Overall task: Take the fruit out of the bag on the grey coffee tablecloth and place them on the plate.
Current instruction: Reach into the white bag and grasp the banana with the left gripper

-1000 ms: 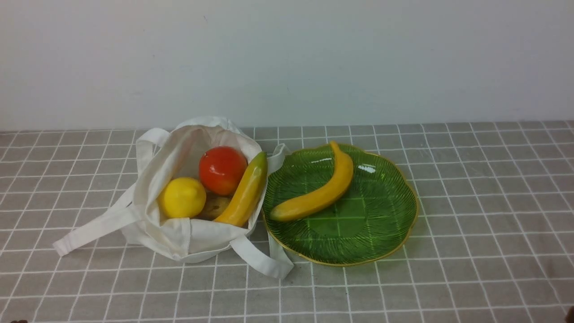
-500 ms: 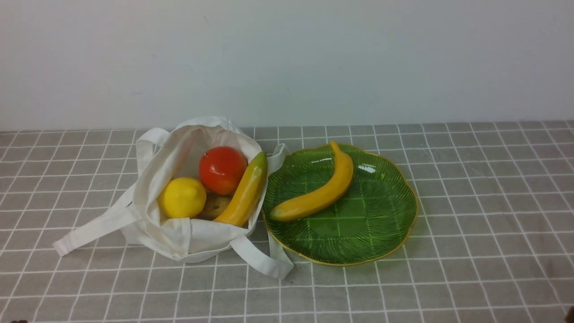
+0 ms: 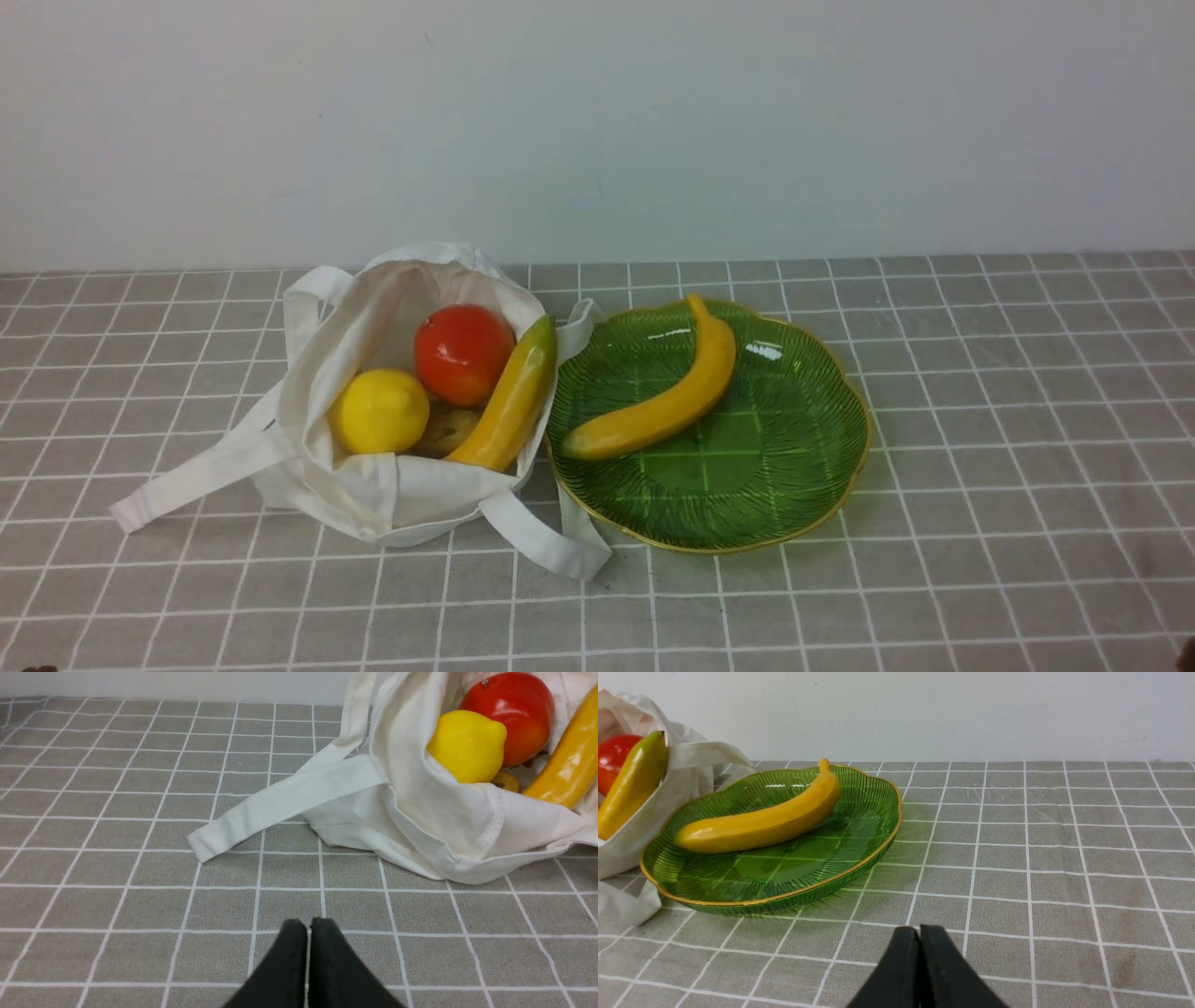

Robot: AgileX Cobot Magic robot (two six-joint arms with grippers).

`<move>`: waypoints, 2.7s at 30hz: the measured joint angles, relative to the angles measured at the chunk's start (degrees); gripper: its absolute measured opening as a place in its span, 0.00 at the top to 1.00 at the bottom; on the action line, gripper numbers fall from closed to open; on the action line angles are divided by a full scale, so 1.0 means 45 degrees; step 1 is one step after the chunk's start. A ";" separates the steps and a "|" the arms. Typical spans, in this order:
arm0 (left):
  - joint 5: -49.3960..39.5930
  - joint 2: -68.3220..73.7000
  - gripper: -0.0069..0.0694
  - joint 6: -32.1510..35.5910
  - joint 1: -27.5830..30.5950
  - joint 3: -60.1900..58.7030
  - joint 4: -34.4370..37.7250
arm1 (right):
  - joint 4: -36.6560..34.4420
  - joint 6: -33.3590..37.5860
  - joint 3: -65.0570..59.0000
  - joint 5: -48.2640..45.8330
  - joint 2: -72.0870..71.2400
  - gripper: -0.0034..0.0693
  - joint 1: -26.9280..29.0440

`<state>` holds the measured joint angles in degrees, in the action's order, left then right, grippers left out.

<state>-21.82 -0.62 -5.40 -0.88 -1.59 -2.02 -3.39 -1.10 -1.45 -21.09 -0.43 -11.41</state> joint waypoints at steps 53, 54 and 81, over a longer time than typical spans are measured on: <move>-0.7656 1.9940 0.92 0.5588 -0.2314 1.4547 0.6035 | 0.0000 0.0000 0.0000 0.0000 0.0000 0.97 0.0000; -0.7621 2.0028 0.92 0.5588 -0.2460 1.4623 0.6000 | 0.0000 0.0000 0.0000 0.0000 0.0000 0.97 0.0000; -0.3580 2.4158 0.28 0.3351 -0.4630 1.7914 0.3305 | 0.0000 0.0000 0.0000 0.0000 0.0000 0.97 0.0000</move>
<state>-37.94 108.09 9.68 -21.71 79.03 12.85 -3.39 -1.10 -1.45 -21.09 -0.43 -11.41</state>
